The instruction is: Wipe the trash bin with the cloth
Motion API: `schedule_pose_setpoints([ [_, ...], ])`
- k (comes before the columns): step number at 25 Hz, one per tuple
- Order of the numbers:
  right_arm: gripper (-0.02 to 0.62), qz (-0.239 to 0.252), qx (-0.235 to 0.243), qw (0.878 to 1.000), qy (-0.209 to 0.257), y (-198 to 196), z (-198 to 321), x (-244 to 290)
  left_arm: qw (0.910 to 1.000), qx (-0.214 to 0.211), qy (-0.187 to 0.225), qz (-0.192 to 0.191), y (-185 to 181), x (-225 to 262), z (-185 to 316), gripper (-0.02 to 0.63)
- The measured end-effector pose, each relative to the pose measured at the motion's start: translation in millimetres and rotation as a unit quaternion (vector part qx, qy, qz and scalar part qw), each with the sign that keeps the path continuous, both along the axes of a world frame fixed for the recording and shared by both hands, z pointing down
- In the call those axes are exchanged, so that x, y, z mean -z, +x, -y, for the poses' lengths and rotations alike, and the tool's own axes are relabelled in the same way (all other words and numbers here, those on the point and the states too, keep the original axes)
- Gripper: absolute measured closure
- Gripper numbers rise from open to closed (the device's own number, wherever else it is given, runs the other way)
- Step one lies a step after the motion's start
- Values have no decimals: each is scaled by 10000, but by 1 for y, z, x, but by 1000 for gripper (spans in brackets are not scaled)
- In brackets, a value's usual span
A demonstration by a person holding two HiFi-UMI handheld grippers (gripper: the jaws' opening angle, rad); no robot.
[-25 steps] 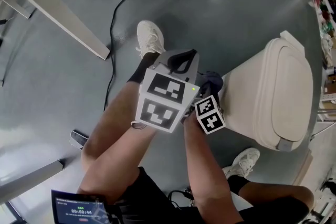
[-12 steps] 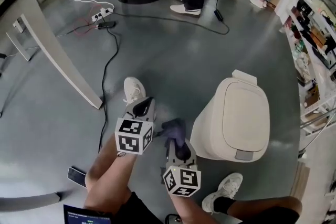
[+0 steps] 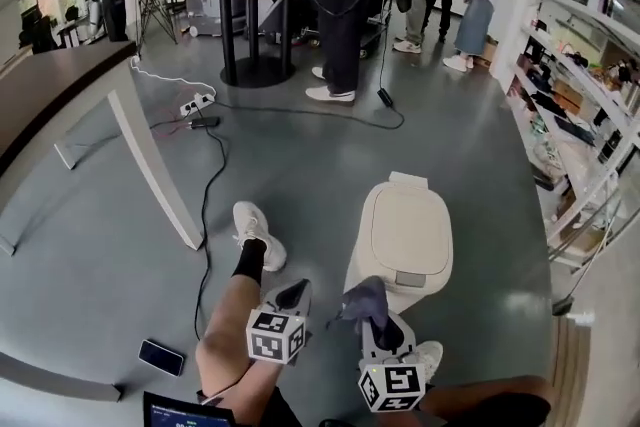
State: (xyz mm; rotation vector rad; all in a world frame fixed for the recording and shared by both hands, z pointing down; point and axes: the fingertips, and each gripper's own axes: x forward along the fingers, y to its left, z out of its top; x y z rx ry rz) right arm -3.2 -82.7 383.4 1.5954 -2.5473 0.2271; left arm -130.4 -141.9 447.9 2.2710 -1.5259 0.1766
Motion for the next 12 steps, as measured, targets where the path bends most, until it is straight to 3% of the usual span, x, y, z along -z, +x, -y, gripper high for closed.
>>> schedule_pose_setpoints([
  [3, 506, -57, -165, 9998, 112, 39, -20, 22, 9996, -129, 235, -44, 43, 28, -33, 609],
  [6, 506, -226, -282, 9989, 314, 73, -36, 36, 9982, -234, 526, 173, 83, 53, -56, 609],
  [9, 506, -357, -453, 9973, 465, 104, -53, 36, 9963, -234, 727, 403, 110, 71, -78, 609],
  [12, 506, -264, -601, 9968, 448, 130, -67, 30, 9953, -291, 846, 377, 129, 84, -100, 609],
])
